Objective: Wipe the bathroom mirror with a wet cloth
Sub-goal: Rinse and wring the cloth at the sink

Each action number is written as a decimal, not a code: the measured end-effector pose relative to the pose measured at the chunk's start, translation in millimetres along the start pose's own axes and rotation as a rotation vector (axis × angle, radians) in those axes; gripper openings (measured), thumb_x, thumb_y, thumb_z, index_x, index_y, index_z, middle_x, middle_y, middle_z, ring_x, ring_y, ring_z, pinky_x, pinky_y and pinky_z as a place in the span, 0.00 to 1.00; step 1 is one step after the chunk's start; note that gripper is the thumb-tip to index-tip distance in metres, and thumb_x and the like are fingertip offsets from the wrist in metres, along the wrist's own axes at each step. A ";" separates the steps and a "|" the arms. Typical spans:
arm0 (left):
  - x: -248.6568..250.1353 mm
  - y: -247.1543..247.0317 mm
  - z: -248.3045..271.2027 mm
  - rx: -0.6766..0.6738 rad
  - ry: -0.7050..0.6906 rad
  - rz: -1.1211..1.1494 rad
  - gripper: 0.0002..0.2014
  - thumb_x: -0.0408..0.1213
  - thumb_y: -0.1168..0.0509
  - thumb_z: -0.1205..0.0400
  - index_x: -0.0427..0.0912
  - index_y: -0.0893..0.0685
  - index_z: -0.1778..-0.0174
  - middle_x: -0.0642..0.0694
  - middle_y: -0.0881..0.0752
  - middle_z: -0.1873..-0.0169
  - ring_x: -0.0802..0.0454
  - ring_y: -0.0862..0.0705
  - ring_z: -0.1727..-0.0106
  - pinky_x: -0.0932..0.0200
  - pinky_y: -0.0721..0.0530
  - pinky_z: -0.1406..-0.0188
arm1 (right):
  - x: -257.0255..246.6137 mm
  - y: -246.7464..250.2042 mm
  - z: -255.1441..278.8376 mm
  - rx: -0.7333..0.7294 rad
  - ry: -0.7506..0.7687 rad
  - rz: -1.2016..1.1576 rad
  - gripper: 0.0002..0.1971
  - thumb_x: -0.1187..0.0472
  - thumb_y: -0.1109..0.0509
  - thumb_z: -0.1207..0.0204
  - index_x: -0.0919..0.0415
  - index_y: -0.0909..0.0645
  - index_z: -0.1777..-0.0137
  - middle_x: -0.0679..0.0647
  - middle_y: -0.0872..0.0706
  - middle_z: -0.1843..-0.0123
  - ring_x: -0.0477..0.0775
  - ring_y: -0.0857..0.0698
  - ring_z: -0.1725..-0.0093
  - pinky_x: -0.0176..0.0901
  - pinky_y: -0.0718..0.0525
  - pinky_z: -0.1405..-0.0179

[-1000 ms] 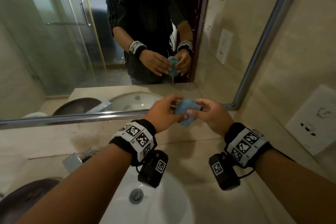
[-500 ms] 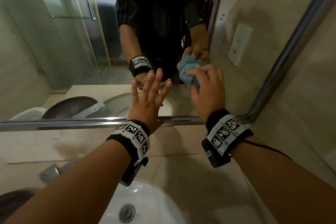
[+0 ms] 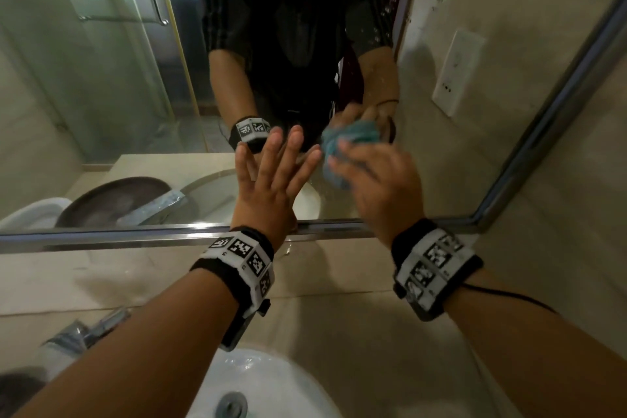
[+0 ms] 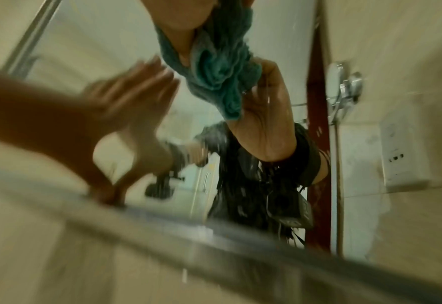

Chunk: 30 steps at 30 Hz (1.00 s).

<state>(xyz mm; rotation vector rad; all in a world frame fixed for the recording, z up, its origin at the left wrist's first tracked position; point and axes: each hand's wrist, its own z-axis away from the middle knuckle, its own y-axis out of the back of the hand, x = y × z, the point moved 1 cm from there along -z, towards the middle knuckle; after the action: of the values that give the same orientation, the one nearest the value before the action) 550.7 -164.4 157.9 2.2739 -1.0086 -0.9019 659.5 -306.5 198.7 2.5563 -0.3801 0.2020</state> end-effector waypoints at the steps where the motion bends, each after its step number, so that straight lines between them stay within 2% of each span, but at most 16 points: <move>1: -1.7 -0.1 0.3 0.018 -0.003 0.010 0.54 0.49 0.31 0.30 0.49 0.63 0.18 0.41 0.73 0.21 0.39 0.72 0.21 0.30 0.66 0.26 | -2.6 -9.2 20.8 -0.094 0.067 -0.012 0.17 0.64 0.23 0.30 0.61 0.18 0.41 0.60 0.13 0.43 0.61 0.14 0.49 0.54 0.15 0.52; 3: -3.3 1.0 1.2 0.033 -0.007 0.016 0.56 0.53 0.29 0.32 0.50 0.61 0.17 0.42 0.72 0.21 0.40 0.71 0.20 0.31 0.65 0.26 | -1.8 -14.6 58.7 -0.311 0.140 -0.046 0.23 0.65 0.17 0.38 0.59 0.17 0.42 0.56 0.12 0.43 0.58 0.15 0.48 0.51 0.15 0.51; 5: -4.5 1.7 1.7 0.016 -0.017 0.013 0.57 0.56 0.28 0.34 0.50 0.60 0.17 0.42 0.72 0.21 0.41 0.71 0.20 0.32 0.66 0.26 | 2.7 -9.6 67.6 -0.413 0.120 -0.016 0.23 0.63 0.16 0.41 0.57 0.14 0.44 0.53 0.12 0.44 0.55 0.16 0.48 0.49 0.18 0.49; 7: -5.1 3.8 0.9 -0.003 -0.016 0.006 0.59 0.54 0.26 0.34 0.50 0.62 0.17 0.42 0.72 0.21 0.40 0.71 0.20 0.32 0.66 0.26 | 2.5 -1.7 44.5 -0.345 0.050 0.001 0.21 0.61 0.19 0.36 0.59 0.16 0.41 0.54 0.12 0.44 0.56 0.15 0.48 0.49 0.19 0.48; 10: -8.9 13.4 5.5 -0.004 -0.030 0.059 0.59 0.51 0.24 0.33 0.47 0.59 0.16 0.41 0.66 0.19 0.41 0.65 0.18 0.33 0.59 0.23 | -1.0 13.1 -11.7 0.007 -0.085 -0.038 0.14 0.62 0.31 0.25 0.63 0.15 0.41 0.56 0.12 0.44 0.57 0.15 0.47 0.45 0.24 0.43; 12: -17.8 20.1 15.8 -0.017 -0.023 0.168 0.57 0.52 0.24 0.31 0.40 0.55 0.16 0.38 0.59 0.18 0.41 0.58 0.17 0.37 0.50 0.20 | -4.0 14.7 -27.1 0.173 -0.135 -0.073 0.13 0.64 0.31 0.25 0.62 0.14 0.43 0.54 0.13 0.43 0.55 0.18 0.46 0.45 0.26 0.45; 13: -23.8 21.8 22.1 -0.037 -0.011 0.208 0.57 0.52 0.25 0.31 0.37 0.55 0.17 0.36 0.56 0.17 0.41 0.57 0.17 0.39 0.48 0.20 | -7.2 10.5 -23.4 0.193 -0.123 -0.055 0.12 0.63 0.30 0.25 0.61 0.13 0.43 0.53 0.12 0.43 0.54 0.19 0.46 0.46 0.26 0.48; 15: -33.6 19.4 32.4 -0.070 -0.004 0.173 0.57 0.53 0.24 0.31 0.35 0.54 0.17 0.35 0.56 0.18 0.40 0.56 0.17 0.40 0.49 0.19 | -16.5 -7.8 0.8 0.097 0.000 -0.029 0.11 0.61 0.29 0.24 0.59 0.13 0.44 0.53 0.12 0.43 0.54 0.21 0.45 0.48 0.27 0.51; 17: -34.6 12.1 36.0 -0.104 -0.008 0.076 0.58 0.54 0.25 0.31 0.36 0.57 0.17 0.36 0.59 0.18 0.40 0.58 0.17 0.41 0.52 0.19 | -25.4 -25.4 31.5 -0.108 0.169 -0.033 0.11 0.63 0.26 0.27 0.59 0.13 0.45 0.54 0.12 0.43 0.57 0.17 0.46 0.50 0.22 0.53; 19: -27.7 7.2 34.0 -0.095 0.021 0.055 0.58 0.51 0.26 0.29 0.36 0.61 0.18 0.37 0.64 0.19 0.40 0.62 0.18 0.41 0.55 0.19 | -30.0 -29.5 42.3 -0.225 0.223 -0.052 0.12 0.66 0.21 0.32 0.61 0.12 0.48 0.56 0.11 0.45 0.60 0.14 0.49 0.50 0.18 0.56; 21: -21.7 4.9 31.8 -0.072 0.059 0.075 0.58 0.49 0.25 0.29 0.36 0.63 0.18 0.38 0.68 0.20 0.41 0.63 0.18 0.41 0.56 0.19 | -33.3 -22.3 26.4 -0.201 0.179 -0.082 0.12 0.65 0.22 0.31 0.62 0.13 0.48 0.57 0.11 0.47 0.60 0.14 0.49 0.51 0.17 0.54; 22: -20.3 4.0 32.0 -0.068 0.069 0.079 0.58 0.49 0.26 0.29 0.37 0.64 0.19 0.39 0.69 0.20 0.41 0.64 0.18 0.41 0.57 0.19 | -34.8 -14.6 11.5 -0.139 0.136 -0.063 0.11 0.63 0.24 0.28 0.62 0.13 0.47 0.57 0.11 0.46 0.59 0.15 0.48 0.51 0.18 0.52; 24: -20.2 0.0 32.6 -0.062 0.070 0.064 0.60 0.53 0.27 0.29 0.37 0.68 0.19 0.39 0.71 0.21 0.42 0.66 0.19 0.42 0.60 0.19 | -32.7 2.0 -20.5 0.010 0.020 0.029 0.12 0.57 0.30 0.24 0.59 0.14 0.43 0.53 0.12 0.45 0.56 0.21 0.44 0.50 0.26 0.49; 26: -20.7 -4.4 32.7 -0.049 0.076 0.039 0.61 0.56 0.28 0.29 0.37 0.70 0.20 0.39 0.74 0.22 0.42 0.70 0.20 0.42 0.63 0.19 | -29.7 4.5 -35.1 0.080 -0.087 0.069 0.13 0.55 0.31 0.25 0.56 0.15 0.42 0.48 0.13 0.42 0.54 0.25 0.44 0.47 0.32 0.49; 28: -19.7 -7.2 32.9 -0.030 0.089 0.023 0.61 0.59 0.30 0.29 0.37 0.70 0.20 0.39 0.75 0.22 0.42 0.72 0.20 0.43 0.63 0.20 | -33.6 -13.0 -18.6 0.034 -0.010 0.039 0.12 0.60 0.32 0.24 0.60 0.15 0.42 0.54 0.14 0.38 0.55 0.22 0.45 0.47 0.27 0.46; 30: -19.7 -8.2 33.4 -0.012 0.087 0.040 0.59 0.60 0.32 0.28 0.37 0.68 0.20 0.39 0.74 0.22 0.43 0.71 0.20 0.43 0.62 0.20 | -40.3 -34.3 23.1 -0.134 0.135 -0.018 0.14 0.65 0.25 0.28 0.62 0.15 0.42 0.57 0.15 0.37 0.60 0.17 0.47 0.51 0.16 0.51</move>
<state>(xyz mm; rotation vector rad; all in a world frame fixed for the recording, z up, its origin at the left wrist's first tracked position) 519.9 -149.7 137.8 2.2539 -1.0041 -0.7831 633.4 -281.9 153.5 2.3976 -0.3082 0.3295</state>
